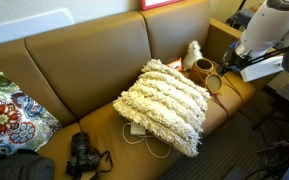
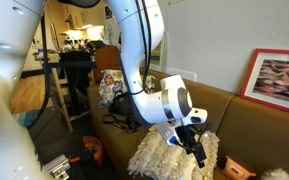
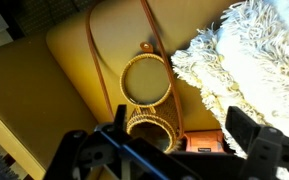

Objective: Put the bag on the top of the pillow

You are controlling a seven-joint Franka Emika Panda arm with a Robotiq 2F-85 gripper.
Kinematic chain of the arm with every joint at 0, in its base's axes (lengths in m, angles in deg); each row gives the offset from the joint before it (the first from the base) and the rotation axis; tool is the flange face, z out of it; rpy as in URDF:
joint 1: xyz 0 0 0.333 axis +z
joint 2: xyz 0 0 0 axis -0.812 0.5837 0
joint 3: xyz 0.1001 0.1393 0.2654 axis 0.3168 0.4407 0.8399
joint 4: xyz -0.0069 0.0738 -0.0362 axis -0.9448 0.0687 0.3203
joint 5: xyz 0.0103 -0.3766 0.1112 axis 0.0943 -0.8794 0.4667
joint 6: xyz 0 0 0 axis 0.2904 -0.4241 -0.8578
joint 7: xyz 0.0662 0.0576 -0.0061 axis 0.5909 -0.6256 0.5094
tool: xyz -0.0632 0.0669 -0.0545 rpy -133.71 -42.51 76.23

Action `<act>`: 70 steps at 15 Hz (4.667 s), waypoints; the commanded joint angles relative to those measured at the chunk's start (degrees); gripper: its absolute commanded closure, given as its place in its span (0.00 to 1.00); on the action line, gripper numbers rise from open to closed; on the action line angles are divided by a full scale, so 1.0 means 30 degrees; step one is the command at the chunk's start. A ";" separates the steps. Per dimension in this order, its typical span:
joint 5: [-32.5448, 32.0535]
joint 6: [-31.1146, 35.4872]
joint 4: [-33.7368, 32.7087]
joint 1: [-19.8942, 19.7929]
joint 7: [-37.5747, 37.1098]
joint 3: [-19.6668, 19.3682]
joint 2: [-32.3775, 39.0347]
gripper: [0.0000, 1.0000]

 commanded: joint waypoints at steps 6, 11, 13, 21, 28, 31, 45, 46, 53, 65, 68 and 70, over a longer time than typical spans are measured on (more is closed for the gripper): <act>0.5265 -0.3113 -0.6324 0.0162 0.1480 0.1227 0.4413 0.00; 0.9251 -0.5354 -1.2449 0.0351 0.2015 -0.1000 0.7792 0.00; 1.0868 -0.6521 -1.4767 -0.0282 0.2815 -0.1534 0.9011 0.00; 1.4369 -0.9990 -2.1863 -0.3384 0.4638 -0.1948 1.3966 0.00; 1.7064 -1.0371 -2.5664 -0.6552 0.9086 0.0498 1.6518 0.00; 1.8794 -1.0633 -2.6888 -0.7754 1.2428 0.2171 1.6992 0.00; 1.9731 -1.3060 -2.6902 -0.7178 1.6726 0.3616 1.8241 0.00; 1.9773 -1.3236 -2.6926 -0.7157 1.6682 0.3614 1.8244 0.00; 1.9794 -1.2794 -2.7317 -0.7154 1.3805 0.2314 1.8219 0.00; 1.9571 -1.1960 -2.7875 -0.6838 1.3015 0.2023 1.8021 0.00; 1.9540 -1.1705 -2.8371 -0.6769 1.3085 0.2052 1.8009 0.00; 1.9516 -1.1776 -2.8442 -0.6794 1.3014 0.2035 1.8005 0.00</act>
